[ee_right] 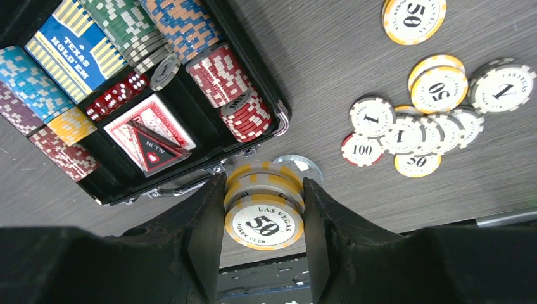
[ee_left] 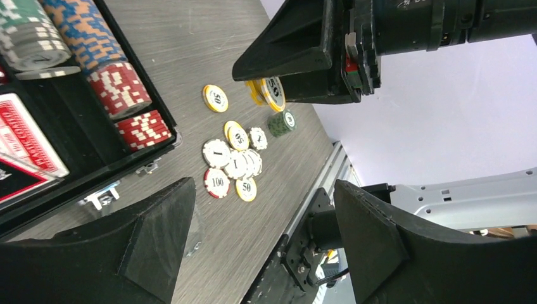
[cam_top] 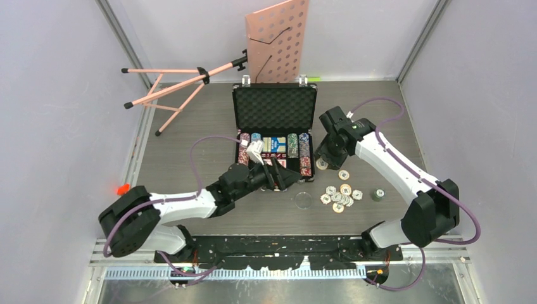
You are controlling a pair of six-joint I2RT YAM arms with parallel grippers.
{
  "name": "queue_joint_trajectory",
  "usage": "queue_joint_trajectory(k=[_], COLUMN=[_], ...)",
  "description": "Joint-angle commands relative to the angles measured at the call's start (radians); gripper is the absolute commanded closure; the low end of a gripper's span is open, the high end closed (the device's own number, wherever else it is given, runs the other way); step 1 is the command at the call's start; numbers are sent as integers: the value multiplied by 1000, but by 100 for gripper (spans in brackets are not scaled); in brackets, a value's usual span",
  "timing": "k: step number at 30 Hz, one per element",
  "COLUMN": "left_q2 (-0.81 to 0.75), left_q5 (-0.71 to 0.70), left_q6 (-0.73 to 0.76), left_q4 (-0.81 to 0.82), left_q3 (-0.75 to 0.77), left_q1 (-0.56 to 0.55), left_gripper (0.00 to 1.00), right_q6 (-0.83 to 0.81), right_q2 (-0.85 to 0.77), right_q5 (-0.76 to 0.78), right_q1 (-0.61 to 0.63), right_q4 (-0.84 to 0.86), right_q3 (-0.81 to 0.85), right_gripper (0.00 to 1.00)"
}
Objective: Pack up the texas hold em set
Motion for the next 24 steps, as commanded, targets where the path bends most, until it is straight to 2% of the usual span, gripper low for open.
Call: queue_joint_trajectory(k=[1,4,13,24], left_q2=[58,107,226,284], left_q5=[-31,-10,9,-18], left_q6=[-32,-49,-98,-134], left_q4=[152,177,224,235], left_q3=[50,71,122,164], left_q1=[-24,-28,-35,-32], left_gripper=[17,22,24,29], right_q6=[120,139,174,204], right_q2=[-7,-14,-12,-41], right_q5=[29,24,6,-8], right_q1=[30,48,99,139], right_q4=[-17,-7,-10,-8], right_q3=[41,49,87,83], right_gripper=[94,94,94,94])
